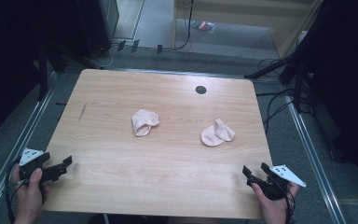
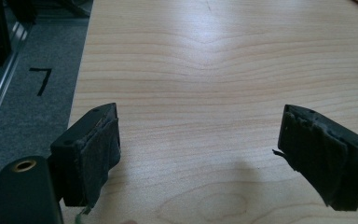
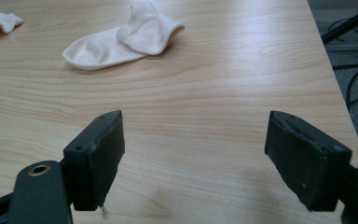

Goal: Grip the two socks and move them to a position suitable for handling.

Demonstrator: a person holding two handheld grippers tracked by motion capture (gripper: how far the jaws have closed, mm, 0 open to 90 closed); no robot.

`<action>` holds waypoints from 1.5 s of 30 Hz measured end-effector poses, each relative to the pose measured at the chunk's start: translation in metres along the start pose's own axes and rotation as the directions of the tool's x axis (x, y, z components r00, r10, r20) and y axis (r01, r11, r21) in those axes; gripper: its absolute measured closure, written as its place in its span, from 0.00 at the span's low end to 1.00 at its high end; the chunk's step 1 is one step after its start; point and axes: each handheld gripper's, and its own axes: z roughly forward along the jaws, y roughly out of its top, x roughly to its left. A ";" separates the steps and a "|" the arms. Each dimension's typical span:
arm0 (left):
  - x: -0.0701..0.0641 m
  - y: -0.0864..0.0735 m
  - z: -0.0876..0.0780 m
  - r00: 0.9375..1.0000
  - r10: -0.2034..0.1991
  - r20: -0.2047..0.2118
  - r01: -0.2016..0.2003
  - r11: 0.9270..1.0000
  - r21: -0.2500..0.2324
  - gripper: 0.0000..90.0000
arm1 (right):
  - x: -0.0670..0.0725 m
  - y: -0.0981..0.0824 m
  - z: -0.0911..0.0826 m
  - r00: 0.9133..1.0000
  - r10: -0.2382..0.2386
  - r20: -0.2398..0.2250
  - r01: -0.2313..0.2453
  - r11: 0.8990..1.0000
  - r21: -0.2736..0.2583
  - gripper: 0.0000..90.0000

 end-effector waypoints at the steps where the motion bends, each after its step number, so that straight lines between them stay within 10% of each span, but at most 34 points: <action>1: 0.000 0.000 0.000 1.000 0.001 -0.001 -0.001 1.000 0.000 0.15 | 0.000 0.000 0.000 1.000 0.001 0.001 -0.001 1.000 -0.002 0.22; 12: 0.000 0.000 -0.001 1.000 -0.007 0.000 0.007 1.000 -0.010 0.15 | 0.005 0.012 -0.006 1.000 0.025 0.001 -0.025 1.000 -0.013 0.16; 20: 0.000 0.000 0.000 1.000 -0.009 -0.004 0.009 1.000 -0.007 0.15 | 0.028 0.040 0.003 0.999 -0.044 -0.030 0.044 0.999 0.000 0.14; 36: 0.001 0.000 0.000 1.000 -0.013 0.001 0.013 1.000 -0.003 0.15 | 0.070 0.084 0.074 0.983 -0.164 -0.086 0.170 0.983 0.069 0.13; 45: 0.001 0.000 0.000 1.000 -0.011 0.003 0.011 1.000 -0.001 0.15 | 0.073 0.082 0.110 0.986 -0.143 -0.079 0.153 0.979 0.136 0.14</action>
